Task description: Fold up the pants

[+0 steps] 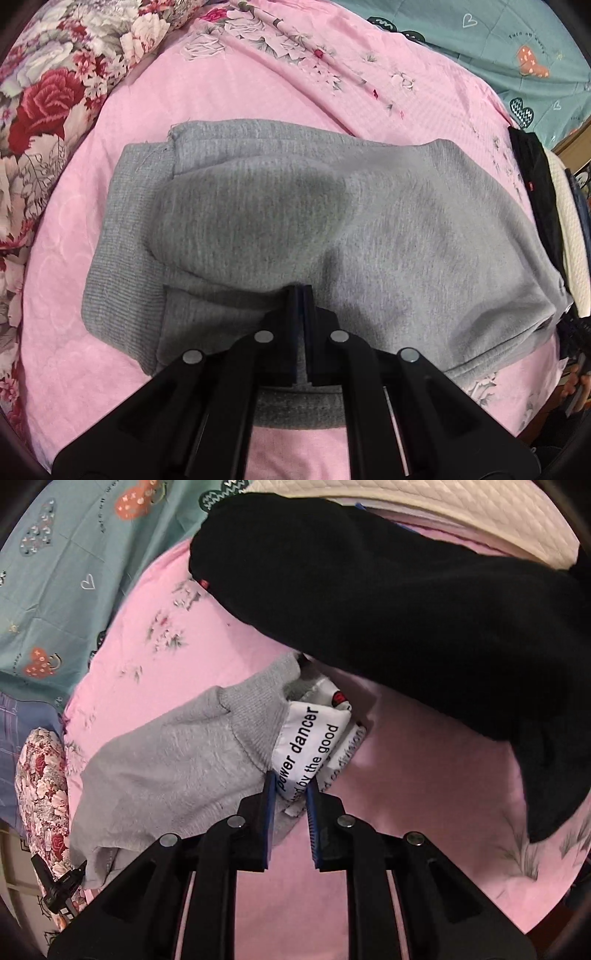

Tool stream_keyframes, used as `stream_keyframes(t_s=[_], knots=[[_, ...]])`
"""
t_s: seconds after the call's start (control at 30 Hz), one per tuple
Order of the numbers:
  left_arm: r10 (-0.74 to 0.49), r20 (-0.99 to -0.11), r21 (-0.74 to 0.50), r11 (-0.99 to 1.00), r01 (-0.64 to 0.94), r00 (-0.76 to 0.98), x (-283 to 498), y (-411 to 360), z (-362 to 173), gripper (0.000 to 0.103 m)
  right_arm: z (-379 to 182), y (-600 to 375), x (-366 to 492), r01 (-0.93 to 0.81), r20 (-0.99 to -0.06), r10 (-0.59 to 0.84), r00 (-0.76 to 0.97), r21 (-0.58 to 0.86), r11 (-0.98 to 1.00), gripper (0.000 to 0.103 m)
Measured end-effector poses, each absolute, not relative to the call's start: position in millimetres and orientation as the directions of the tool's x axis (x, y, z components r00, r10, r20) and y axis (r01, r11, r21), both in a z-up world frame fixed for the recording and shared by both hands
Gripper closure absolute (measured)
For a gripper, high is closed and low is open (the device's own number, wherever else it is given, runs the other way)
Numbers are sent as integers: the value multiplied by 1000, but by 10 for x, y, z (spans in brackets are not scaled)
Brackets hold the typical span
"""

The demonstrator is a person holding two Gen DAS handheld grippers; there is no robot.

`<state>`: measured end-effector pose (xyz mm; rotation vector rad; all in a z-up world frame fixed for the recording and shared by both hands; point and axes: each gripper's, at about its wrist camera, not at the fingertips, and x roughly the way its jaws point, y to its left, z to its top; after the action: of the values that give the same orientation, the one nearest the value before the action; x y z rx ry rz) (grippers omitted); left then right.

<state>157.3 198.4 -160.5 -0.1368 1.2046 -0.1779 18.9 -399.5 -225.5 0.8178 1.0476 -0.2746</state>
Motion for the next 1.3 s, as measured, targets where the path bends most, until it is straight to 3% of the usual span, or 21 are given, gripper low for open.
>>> stream_keyframes(t_s=[0.23, 0.4, 0.5, 0.6, 0.63, 0.67, 0.7, 0.73, 0.87, 1.0, 1.17, 1.2, 1.23, 1.27, 1.3], knots=[[-222, -914, -217, 975, 55, 340, 1576, 2035, -1595, 98, -2165, -4117, 345, 529, -852, 147, 502, 437, 727, 86], [-348, -893, -361, 933, 9, 285, 1678, 2258, -1667, 99, -2247, -4213, 307, 560, -846, 199, 494, 485, 671, 89], [-376, -884, -389, 921, 8, 278, 1691, 2301, -1693, 100, -2054, -4286, 218, 577, -849, 93, 520, 430, 694, 93], [-317, -897, -320, 946, 42, 308, 1630, 2181, -1656, 99, -2036, -4391, 157, 606, -877, 66, 476, 381, 698, 89], [-297, -901, -297, 954, 48, 318, 1615, 2145, -1647, 99, -2003, -4346, 147, 585, -877, 72, 476, 376, 719, 80], [-283, -903, -283, 958, 49, 323, 1613, 2124, -1642, 99, -1934, -4221, 160, 540, -880, 72, 470, 351, 764, 70], [-273, -906, -273, 961, 49, 324, 1622, 2109, -1636, 99, -1854, -4058, 180, 488, -882, 77, 466, 328, 808, 48], [-268, -908, -267, 962, 47, 322, 1625, 2105, -1631, 99, -1767, -3874, 206, 425, -878, 91, 470, 316, 848, 39], [-267, -918, -268, 963, 37, 292, 1684, 2110, -1622, 100, -1408, -2830, 415, 8, -833, 245, 497, 287, 958, 38], [-204, -931, -192, 979, 69, 302, 1652, 2003, -1594, 100, -1424, -1976, 654, -308, -865, 216, 453, 76, 948, 38], [-210, -926, -205, 977, 51, 312, 1630, 2037, -1595, 100, -1764, -1544, 935, -427, -885, 69, 460, -153, 891, 38], [-225, -923, -225, 974, 37, 311, 1620, 2081, -1590, 100, -1825, -1518, 971, -440, -884, 64, 463, -167, 882, 41], [-225, -923, -227, 973, 31, 312, 1606, 2108, -1581, 100, -1888, -1507, 999, -453, -890, 78, 450, -153, 878, 73], [-198, -926, -200, 979, 27, 320, 1585, 2139, -1561, 100, -1966, -1551, 1016, -465, -908, 135, 397, -72, 883, 91], [-151, -932, -154, 988, 19, 330, 1570, 2170, -1548, 100, -1974, -1611, 1036, -457, -913, 173, 369, -17, 890, 92]])
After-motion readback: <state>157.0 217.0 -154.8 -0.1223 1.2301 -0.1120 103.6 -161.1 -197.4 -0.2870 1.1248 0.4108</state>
